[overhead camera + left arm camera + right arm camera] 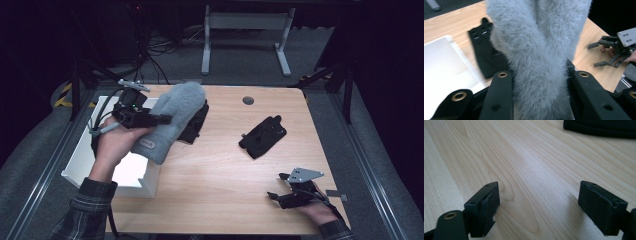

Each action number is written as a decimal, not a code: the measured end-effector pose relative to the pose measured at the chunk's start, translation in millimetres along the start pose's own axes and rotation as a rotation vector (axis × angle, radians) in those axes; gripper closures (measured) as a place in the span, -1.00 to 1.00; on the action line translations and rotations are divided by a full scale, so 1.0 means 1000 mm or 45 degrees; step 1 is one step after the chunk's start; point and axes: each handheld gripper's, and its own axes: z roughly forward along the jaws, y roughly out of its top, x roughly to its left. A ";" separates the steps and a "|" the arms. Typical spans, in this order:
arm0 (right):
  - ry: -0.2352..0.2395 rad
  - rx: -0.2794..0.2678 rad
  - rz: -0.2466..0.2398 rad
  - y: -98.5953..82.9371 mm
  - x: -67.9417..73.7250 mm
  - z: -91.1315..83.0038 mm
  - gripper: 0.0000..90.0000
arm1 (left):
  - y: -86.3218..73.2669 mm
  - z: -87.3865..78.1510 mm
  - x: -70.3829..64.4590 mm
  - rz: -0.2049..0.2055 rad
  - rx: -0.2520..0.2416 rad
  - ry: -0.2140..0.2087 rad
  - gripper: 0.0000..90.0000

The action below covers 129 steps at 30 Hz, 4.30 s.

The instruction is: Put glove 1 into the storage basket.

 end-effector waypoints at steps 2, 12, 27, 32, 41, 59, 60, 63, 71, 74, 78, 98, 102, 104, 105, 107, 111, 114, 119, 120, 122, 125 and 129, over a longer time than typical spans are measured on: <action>-0.001 0.000 0.001 0.000 0.000 0.000 -0.60 | -0.006 -0.009 0.009 -0.027 -0.009 0.026 0.48; -0.005 0.000 0.005 0.000 0.000 0.000 -0.60 | -0.035 -0.032 0.044 -0.151 -0.041 0.095 0.48; -0.005 0.001 0.004 0.000 0.000 0.000 -0.60 | -0.080 -0.013 0.085 -0.299 0.041 0.188 0.48; -0.005 0.001 0.004 0.000 0.000 0.000 -0.60 | -0.096 0.004 0.097 -0.346 0.102 0.202 0.48; -0.005 0.001 0.005 0.000 0.000 0.000 -0.60 | -0.118 0.037 0.117 -0.428 0.224 0.220 0.46; -0.006 0.001 0.005 0.000 0.000 0.000 -0.60 | -0.137 0.066 0.142 -0.495 0.301 0.283 -0.23; -0.006 0.001 0.005 0.000 0.000 0.000 -0.60 | -0.136 0.066 0.140 -0.481 0.300 0.295 -0.31; -0.005 0.001 0.004 0.000 0.000 0.000 -0.60 | -0.131 0.060 0.136 -0.443 0.290 0.333 -0.41; -0.005 0.001 0.004 0.000 0.000 0.000 -0.60 | -0.118 0.046 0.124 -0.378 0.219 0.387 -0.54; -0.005 0.001 0.004 0.000 0.000 0.000 -0.60 | -0.112 0.038 0.118 -0.359 0.167 0.393 -0.56; -0.005 0.001 0.004 0.000 0.000 0.000 -0.60 | -0.095 0.025 0.101 -0.306 0.088 0.356 -0.57; -0.006 0.001 0.005 0.000 0.000 0.000 -0.60 | -0.040 0.033 0.027 -0.070 -0.044 0.158 -0.57; -0.005 0.001 0.005 0.000 0.000 0.000 -0.60 | -0.032 0.043 0.009 -0.022 -0.044 0.114 -0.57; -0.005 0.002 0.005 0.000 0.000 0.000 -0.60 | -0.029 0.049 0.001 0.007 -0.050 0.094 -0.57; -0.006 0.002 0.005 0.000 0.000 0.000 -0.60 | -0.027 0.052 -0.004 0.012 -0.045 0.079 -0.57; -0.006 0.002 0.005 0.000 0.000 0.000 -0.60 | -0.025 0.059 -0.011 0.037 -0.042 0.060 -0.57; -0.010 0.004 0.006 0.000 0.000 0.000 -0.61 | -0.023 0.074 -0.025 0.071 -0.030 0.020 -0.57; -0.011 0.005 0.006 0.000 0.000 0.000 -0.62 | -0.022 0.088 -0.038 0.108 -0.009 0.003 -0.57; -0.009 0.006 0.005 0.000 0.001 0.000 -0.63 | -0.025 0.109 -0.053 0.147 0.021 -0.038 -0.58; -0.007 0.005 0.005 0.000 0.001 0.001 -0.64 | -0.027 0.114 -0.055 0.151 0.025 -0.040 -0.58; -0.006 0.005 0.004 0.000 0.001 0.001 -0.64 | -0.030 0.122 -0.059 0.158 0.037 -0.061 -0.58; -0.007 0.007 0.002 0.001 0.001 0.001 -0.64 | -0.039 0.139 -0.065 0.185 0.063 -0.091 -0.58; -0.007 0.007 0.003 0.001 0.001 0.001 -0.64 | -0.051 0.154 -0.068 0.219 0.093 -0.098 -0.60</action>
